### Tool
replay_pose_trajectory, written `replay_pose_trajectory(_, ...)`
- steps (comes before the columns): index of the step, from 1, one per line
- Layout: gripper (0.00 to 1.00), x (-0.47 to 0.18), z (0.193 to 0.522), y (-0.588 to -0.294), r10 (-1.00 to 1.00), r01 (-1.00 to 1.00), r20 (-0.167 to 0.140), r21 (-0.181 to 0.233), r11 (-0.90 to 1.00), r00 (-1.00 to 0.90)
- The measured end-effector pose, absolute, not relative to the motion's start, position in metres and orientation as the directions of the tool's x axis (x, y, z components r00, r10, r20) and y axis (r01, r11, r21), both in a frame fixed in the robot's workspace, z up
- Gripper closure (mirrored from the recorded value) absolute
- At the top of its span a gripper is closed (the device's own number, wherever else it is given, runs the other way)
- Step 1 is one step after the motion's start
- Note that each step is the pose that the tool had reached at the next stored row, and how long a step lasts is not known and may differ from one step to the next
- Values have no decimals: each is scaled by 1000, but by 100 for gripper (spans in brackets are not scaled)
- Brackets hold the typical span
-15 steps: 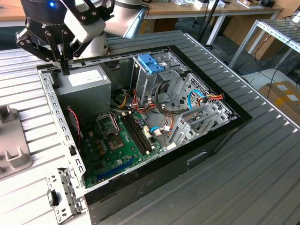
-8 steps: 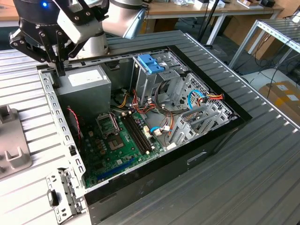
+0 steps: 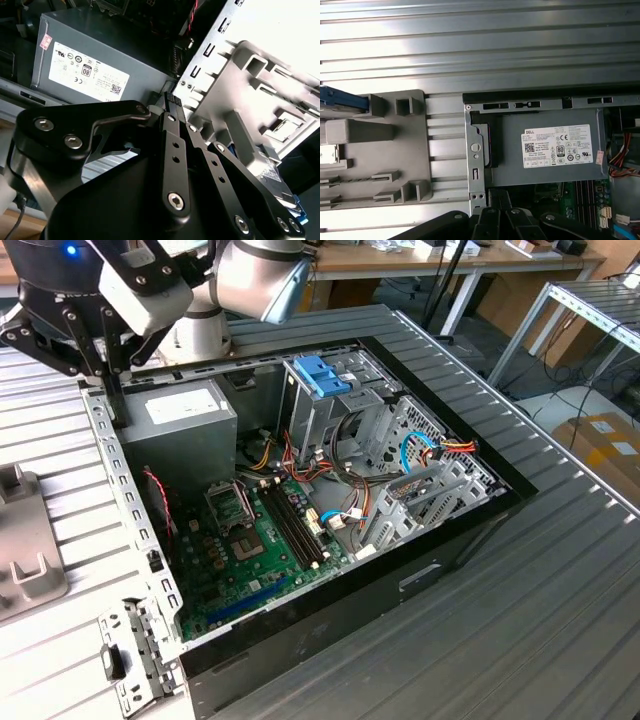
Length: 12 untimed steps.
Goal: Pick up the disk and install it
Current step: 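Reach for the disk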
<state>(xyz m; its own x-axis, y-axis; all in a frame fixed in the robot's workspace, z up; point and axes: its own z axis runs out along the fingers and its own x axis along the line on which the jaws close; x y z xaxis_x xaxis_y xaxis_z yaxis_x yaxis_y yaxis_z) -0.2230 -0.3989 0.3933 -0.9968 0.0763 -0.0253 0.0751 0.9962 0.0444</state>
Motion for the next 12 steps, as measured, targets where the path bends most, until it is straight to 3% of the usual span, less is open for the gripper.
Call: replay_pose_trajectory(12, 90, -236, 393, -399, 76, 75, -26, 44, 996, -997)
